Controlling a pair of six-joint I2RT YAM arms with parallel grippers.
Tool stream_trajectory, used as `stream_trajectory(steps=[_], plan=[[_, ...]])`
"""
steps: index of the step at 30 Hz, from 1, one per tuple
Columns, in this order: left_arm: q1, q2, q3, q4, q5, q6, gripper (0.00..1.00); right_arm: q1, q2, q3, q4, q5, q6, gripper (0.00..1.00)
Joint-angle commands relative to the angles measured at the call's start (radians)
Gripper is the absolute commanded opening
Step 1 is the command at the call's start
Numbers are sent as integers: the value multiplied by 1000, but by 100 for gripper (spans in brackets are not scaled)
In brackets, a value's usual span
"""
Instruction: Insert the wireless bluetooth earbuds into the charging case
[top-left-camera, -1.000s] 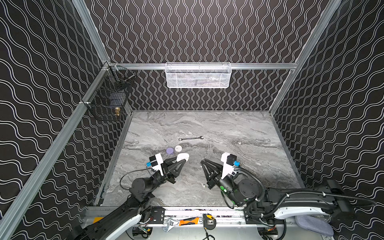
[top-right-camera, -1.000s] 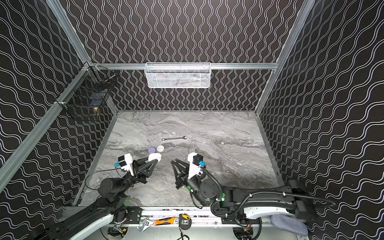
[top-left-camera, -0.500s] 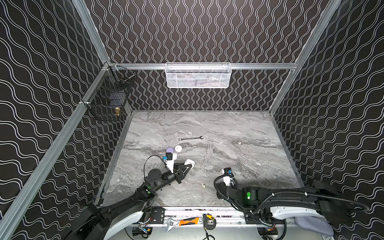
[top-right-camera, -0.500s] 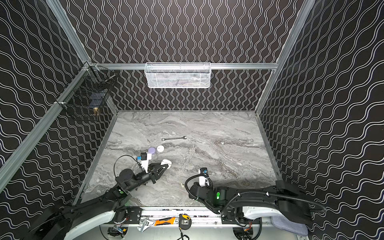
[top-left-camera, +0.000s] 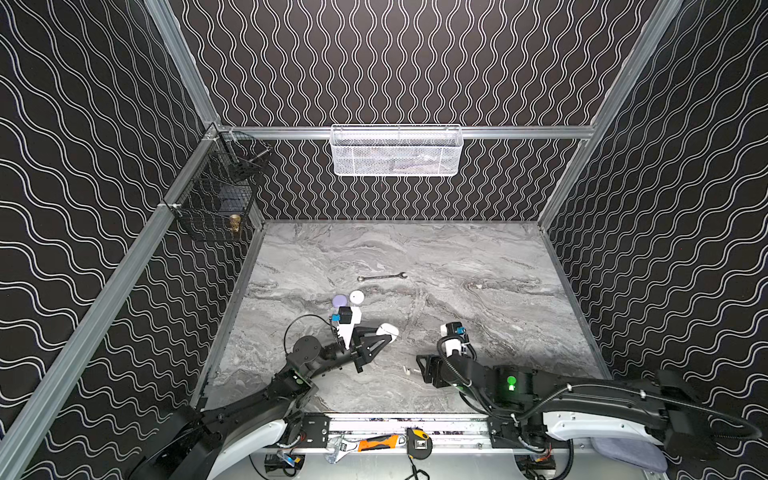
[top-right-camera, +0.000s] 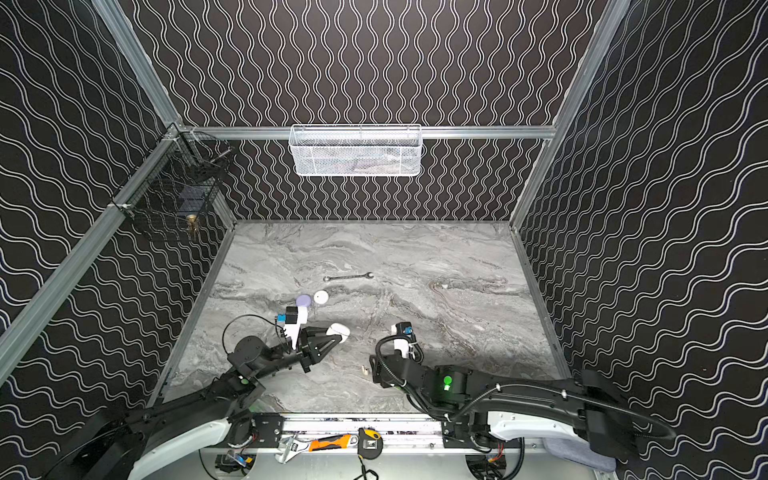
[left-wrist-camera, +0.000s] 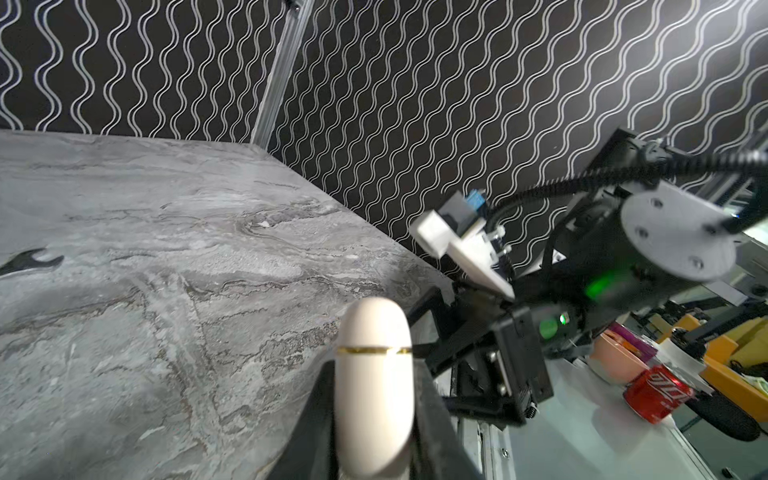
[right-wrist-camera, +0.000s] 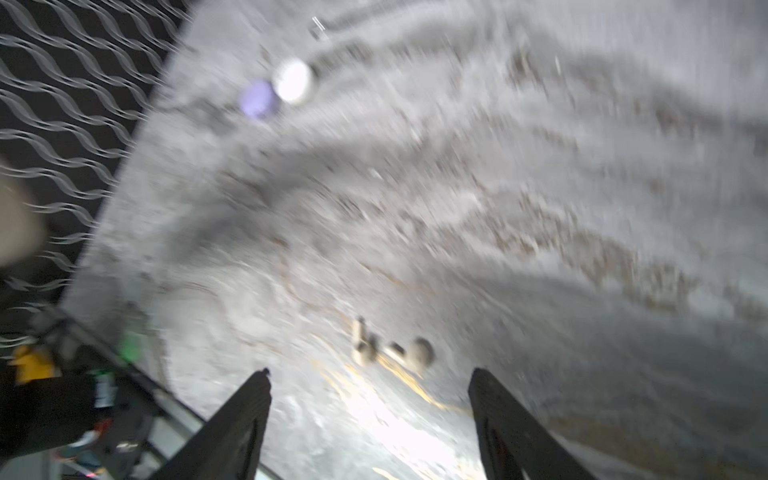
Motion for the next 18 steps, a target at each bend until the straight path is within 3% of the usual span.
stream_trajectory(steps=[1, 7, 11, 18], plan=[[0, -29, 7, 30, 63, 35, 0, 33, -61, 20, 133, 50, -261, 79], [0, -59, 17, 15, 119, 37, 0, 53, -68, 11, 409, -122, -494, 72], [1, -56, 12, 48, 147, 38, 0, 53, -34, 40, 428, -92, -518, 65], [-1, -14, 11, 143, 211, 18, 0, 50, 5, 56, 463, -54, -549, 62]])
